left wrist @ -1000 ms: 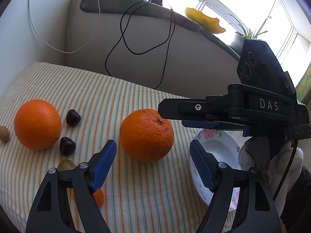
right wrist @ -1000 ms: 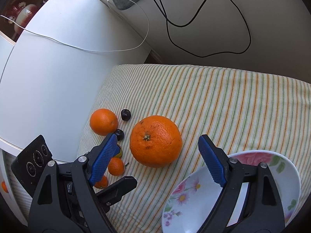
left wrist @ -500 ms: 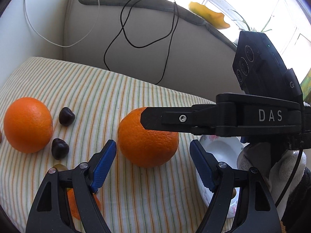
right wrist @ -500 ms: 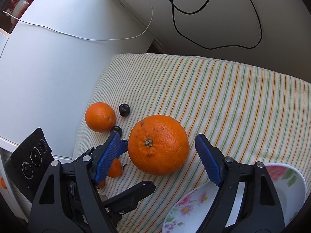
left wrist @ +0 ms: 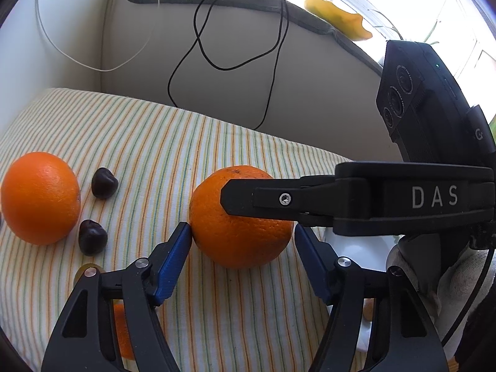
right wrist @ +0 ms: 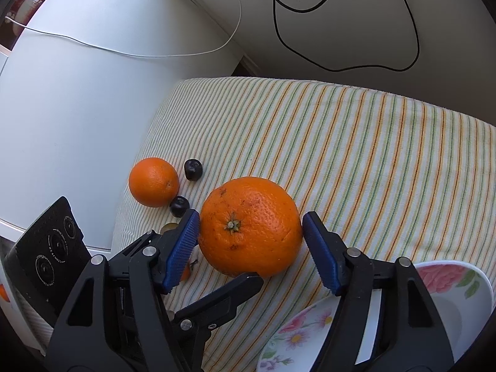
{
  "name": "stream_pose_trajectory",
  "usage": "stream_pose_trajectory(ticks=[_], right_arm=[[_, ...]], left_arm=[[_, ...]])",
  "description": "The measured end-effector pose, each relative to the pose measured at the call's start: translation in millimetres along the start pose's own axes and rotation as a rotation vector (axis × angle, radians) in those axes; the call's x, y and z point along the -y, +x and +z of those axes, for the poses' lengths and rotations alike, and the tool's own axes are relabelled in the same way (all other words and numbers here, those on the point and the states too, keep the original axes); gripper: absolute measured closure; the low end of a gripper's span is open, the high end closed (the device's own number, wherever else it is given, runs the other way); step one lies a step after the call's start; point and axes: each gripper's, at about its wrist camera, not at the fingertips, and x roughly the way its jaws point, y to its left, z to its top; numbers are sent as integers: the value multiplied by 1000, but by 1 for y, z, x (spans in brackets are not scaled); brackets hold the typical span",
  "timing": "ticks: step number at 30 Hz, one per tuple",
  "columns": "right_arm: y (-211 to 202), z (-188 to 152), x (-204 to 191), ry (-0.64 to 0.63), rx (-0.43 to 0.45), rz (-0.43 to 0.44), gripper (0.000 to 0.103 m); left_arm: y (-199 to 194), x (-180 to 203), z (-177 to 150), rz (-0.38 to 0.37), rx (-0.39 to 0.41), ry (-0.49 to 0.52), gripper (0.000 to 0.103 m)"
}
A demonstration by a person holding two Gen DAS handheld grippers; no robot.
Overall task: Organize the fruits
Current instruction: 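Close the left tool on the large orange while the right tool clamps it too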
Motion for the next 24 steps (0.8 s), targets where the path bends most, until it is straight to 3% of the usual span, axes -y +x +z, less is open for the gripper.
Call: stream_pose_trajectory(ticks=[14,24], right_arm=[[-13,-7,-6,0,18,12,32],[-49,-17,-14,-14,52,10,32]], left_arm=[[-19,6,-6,21,45,12,36],[-43,28,-11,22,88,46,36]])
